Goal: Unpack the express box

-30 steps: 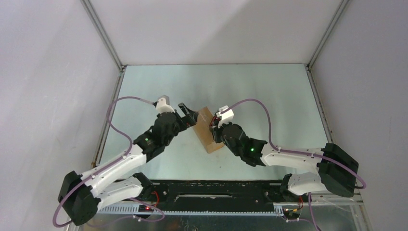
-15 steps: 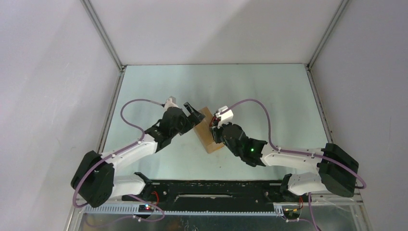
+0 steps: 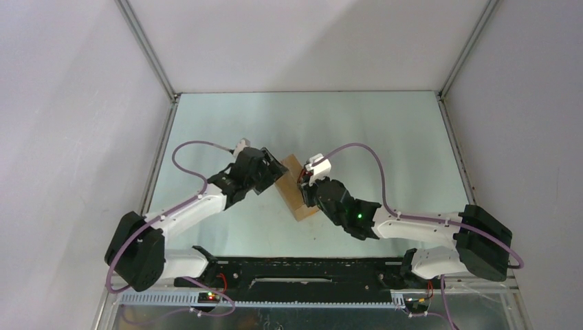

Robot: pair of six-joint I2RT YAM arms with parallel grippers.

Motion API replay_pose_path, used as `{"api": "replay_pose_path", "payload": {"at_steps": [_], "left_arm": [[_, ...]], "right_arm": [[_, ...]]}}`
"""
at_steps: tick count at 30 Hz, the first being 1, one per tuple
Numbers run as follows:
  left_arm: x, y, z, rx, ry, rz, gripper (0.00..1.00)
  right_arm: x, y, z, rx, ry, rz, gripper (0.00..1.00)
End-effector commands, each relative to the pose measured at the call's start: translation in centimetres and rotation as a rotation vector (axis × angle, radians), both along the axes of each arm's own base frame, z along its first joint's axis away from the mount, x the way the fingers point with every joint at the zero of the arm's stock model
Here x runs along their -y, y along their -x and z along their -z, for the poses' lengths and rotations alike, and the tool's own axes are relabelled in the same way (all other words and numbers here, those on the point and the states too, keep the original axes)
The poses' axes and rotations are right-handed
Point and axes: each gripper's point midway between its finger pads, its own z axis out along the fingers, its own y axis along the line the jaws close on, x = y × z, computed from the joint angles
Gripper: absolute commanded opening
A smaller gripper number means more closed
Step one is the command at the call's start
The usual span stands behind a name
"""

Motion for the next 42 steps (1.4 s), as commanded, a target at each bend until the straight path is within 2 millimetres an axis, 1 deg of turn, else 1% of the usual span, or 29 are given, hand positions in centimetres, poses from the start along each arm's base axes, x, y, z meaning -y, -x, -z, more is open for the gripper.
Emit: {"api": "replay_pose_path", "payload": {"at_steps": [1, 5, 6, 8, 14, 17, 20, 24, 29, 35, 36, 38, 41, 42], "left_arm": [[-1.0, -0.1, -0.8, -0.059, -0.084, -0.026, 0.76], [-1.9, -0.1, -0.3, -0.144, -0.183, -0.051, 0.77], [-1.9, -0.3, -0.7, -0.156, -0.199, -0.055, 0.77], [-2.0, -0.1, -0.4, -0.200, -0.231, -0.062, 0.77], [-1.6, 0.6, 0.1, -0.315, -0.295, -0.033, 0.77], [-1.1, 1.1, 0.3, -0.341, -0.284, -0.020, 0.76], [-0.8, 1.7, 0.5, -0.366, -0.279, -0.014, 0.71], [-0.5, 2.2, 0.0, -0.370, -0.253, -0.007, 0.67], [0.1, 2.7, -0.2, -0.386, -0.239, 0.006, 0.59], [-0.3, 3.4, -0.1, -0.416, -0.263, -0.001, 0.54], [-0.2, 3.5, -0.1, -0.417, -0.261, 0.004, 0.52], [-0.2, 3.6, 0.1, -0.426, -0.259, 0.003, 0.46], [-0.5, 3.6, 0.4, -0.432, -0.273, -0.018, 0.30], [-0.8, 3.5, 0.4, -0.431, -0.280, -0.034, 0.27]], "right_arm": [[-0.7, 0.7, -0.9, 0.019, -0.009, -0.022, 0.00], [-1.0, 0.8, -0.9, 0.023, -0.009, -0.026, 0.00], [-1.0, 0.8, -0.8, 0.023, -0.009, -0.027, 0.00], [-1.2, 0.9, -0.9, 0.025, -0.010, -0.029, 0.00], [-1.4, 1.0, -1.0, 0.034, -0.009, -0.033, 0.00], [-1.5, 0.9, -0.9, 0.037, -0.001, -0.032, 0.00], [-1.5, 0.9, -0.9, 0.040, -0.001, -0.031, 0.00], [-1.5, 0.9, -0.9, 0.041, -0.002, -0.032, 0.00], [-1.6, 0.8, -1.1, 0.045, 0.000, -0.029, 0.00], [-1.7, 0.7, -1.3, 0.046, -0.003, -0.026, 0.00], [-1.7, 0.8, -1.3, 0.046, -0.004, -0.029, 0.00], [-1.8, 0.8, -1.4, 0.047, -0.006, -0.029, 0.00], [-1.9, 0.8, -1.9, 0.055, -0.009, -0.031, 0.00], [-1.9, 0.9, -2.1, 0.057, -0.011, -0.031, 0.00]]}}
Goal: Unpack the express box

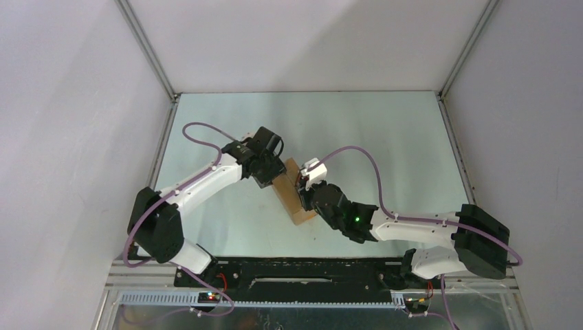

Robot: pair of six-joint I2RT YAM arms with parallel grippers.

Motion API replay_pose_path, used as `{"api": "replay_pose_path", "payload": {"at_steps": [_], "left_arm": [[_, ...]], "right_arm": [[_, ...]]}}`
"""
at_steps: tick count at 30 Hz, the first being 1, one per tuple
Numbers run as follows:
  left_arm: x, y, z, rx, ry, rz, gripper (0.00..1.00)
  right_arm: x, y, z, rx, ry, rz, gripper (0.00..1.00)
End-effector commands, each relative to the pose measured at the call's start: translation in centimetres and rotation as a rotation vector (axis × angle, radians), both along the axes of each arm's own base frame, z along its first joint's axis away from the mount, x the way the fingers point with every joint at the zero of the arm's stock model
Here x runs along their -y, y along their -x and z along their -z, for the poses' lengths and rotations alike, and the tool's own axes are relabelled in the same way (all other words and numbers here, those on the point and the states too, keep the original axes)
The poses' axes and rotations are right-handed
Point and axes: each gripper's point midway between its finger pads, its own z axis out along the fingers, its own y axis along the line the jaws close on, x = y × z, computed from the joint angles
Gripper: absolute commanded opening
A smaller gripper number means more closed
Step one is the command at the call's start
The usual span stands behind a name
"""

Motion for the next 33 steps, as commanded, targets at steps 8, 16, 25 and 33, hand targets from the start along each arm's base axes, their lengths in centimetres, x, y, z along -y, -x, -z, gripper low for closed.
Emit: {"api": "replay_pose_path", "payload": {"at_steps": [8, 16, 25, 33], "left_arm": [[-2.5, 1.8, 1.9, -0.113, -0.131, -0.063, 0.08], [-3.7, 1.1, 1.9, -0.108, -0.162, -0.097, 0.05], [-3.9, 0.4, 2.0, -0.104, -0.159, -0.112, 0.03], [-4.8, 0.0, 2.1, -0.101, -0.165, -0.137, 0.03]], "right_arm": [[-1.0, 0.2, -3.9, 0.057, -0.056, -0.010, 0.00], [-0.4, 0.8, -4.6, 0.064, -0.049, -0.006, 0.00], [-0.2, 1.6, -3.8, 0.036, -0.024, -0.011, 0.00], [0.2, 2.5, -2.5, 0.001, 0.012, 0.002, 0.00]]}}
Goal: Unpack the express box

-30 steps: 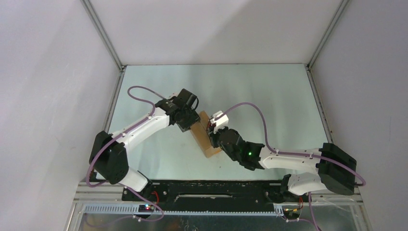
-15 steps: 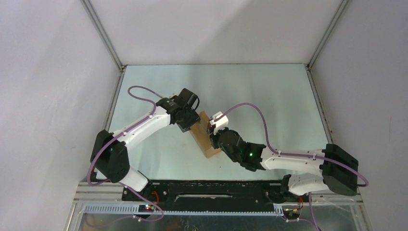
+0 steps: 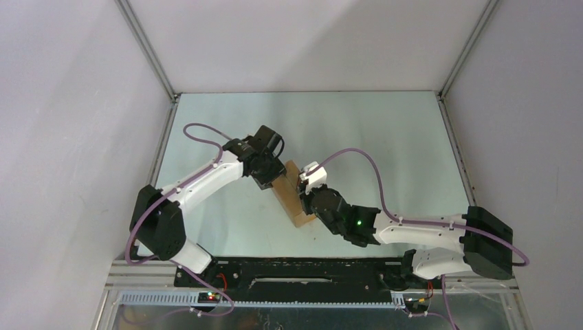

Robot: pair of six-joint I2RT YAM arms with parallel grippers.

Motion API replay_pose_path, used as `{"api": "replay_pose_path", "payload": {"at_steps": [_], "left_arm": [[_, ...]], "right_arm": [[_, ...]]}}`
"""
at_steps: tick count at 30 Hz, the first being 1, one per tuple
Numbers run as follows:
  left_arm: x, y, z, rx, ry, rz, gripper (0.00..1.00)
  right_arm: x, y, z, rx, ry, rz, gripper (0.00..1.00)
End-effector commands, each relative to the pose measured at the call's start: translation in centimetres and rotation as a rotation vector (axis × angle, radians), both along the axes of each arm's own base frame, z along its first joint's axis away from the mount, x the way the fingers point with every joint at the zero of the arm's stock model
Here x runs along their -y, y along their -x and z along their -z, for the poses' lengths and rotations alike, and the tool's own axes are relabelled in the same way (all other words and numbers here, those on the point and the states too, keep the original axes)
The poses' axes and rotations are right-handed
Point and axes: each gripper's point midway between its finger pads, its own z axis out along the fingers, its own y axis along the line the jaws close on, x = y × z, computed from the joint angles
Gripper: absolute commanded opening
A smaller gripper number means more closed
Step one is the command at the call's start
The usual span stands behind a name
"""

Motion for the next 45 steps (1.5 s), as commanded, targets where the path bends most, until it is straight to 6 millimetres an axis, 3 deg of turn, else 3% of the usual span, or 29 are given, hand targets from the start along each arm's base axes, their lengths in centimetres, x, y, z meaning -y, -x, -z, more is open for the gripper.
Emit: {"api": "replay_pose_path", "payload": {"at_steps": [1, 19, 22, 27, 31, 45], "left_arm": [[-4.4, -0.5, 1.9, -0.039, -0.161, -0.093, 0.03], [-6.0, -1.5, 1.4, -0.018, -0.186, -0.133, 0.01], [-6.2, -1.8, 1.1, -0.009, -0.198, -0.137, 0.00], [-6.6, -2.1, 0.8, -0.002, -0.214, -0.149, 0.00], [-7.1, -2.5, 0.6, 0.005, -0.220, -0.165, 0.00], [-7.9, -2.7, 0.3, 0.021, -0.220, -0.192, 0.00]], "right_arm": [[-0.1, 1.1, -1.7, -0.013, -0.023, -0.002, 0.00], [0.7, 2.0, 2.6, -0.069, 0.034, 0.012, 0.00], [0.8, 1.7, 1.9, -0.044, 0.032, 0.015, 0.00], [1.0, 1.3, -0.9, 0.024, 0.000, 0.009, 0.00], [1.5, 1.3, -1.6, 0.034, -0.002, 0.008, 0.00], [1.1, 2.3, 3.9, -0.085, 0.066, 0.025, 0.00]]}}
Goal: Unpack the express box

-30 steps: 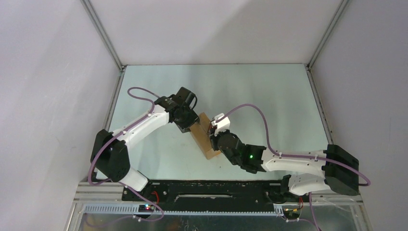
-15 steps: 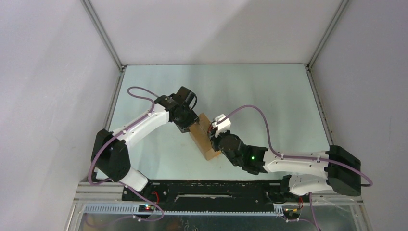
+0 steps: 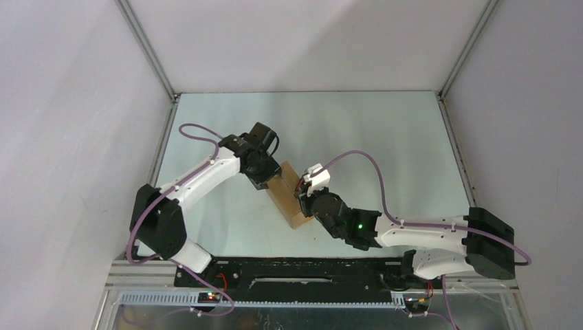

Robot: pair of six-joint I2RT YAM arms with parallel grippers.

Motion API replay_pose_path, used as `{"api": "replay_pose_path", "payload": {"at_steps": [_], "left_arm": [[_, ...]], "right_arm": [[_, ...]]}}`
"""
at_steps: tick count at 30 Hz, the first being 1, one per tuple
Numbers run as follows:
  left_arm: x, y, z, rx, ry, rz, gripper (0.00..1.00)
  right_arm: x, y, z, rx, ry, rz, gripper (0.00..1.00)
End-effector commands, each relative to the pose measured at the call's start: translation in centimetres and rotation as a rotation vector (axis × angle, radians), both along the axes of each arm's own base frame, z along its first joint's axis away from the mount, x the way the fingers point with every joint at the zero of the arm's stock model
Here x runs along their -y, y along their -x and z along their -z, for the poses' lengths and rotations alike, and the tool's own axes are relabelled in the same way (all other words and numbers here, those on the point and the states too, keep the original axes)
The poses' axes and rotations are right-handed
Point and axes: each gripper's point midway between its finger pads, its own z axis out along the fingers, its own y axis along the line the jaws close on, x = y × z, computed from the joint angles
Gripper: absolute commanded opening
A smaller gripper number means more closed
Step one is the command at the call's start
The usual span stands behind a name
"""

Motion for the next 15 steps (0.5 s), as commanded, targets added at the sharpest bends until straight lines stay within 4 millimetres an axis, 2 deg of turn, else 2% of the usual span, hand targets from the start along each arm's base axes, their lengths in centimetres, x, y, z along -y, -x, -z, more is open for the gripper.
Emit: {"api": "replay_pose_path", "payload": {"at_steps": [1, 6, 15], "left_arm": [[-6.6, -3.2, 0.4, 0.094, -0.227, -0.158, 0.00], [-6.9, -3.3, 0.4, 0.099, -0.234, -0.170, 0.00], [-8.6, -3.3, 0.7, 0.105, -0.248, -0.219, 0.00]], "right_arm": [[1.1, 1.5, 4.6, -0.069, 0.134, -0.007, 0.00], [1.2, 1.6, 5.4, -0.074, 0.152, -0.001, 0.00], [2.2, 1.1, 1.5, -0.002, 0.093, 0.018, 0.00]]}}
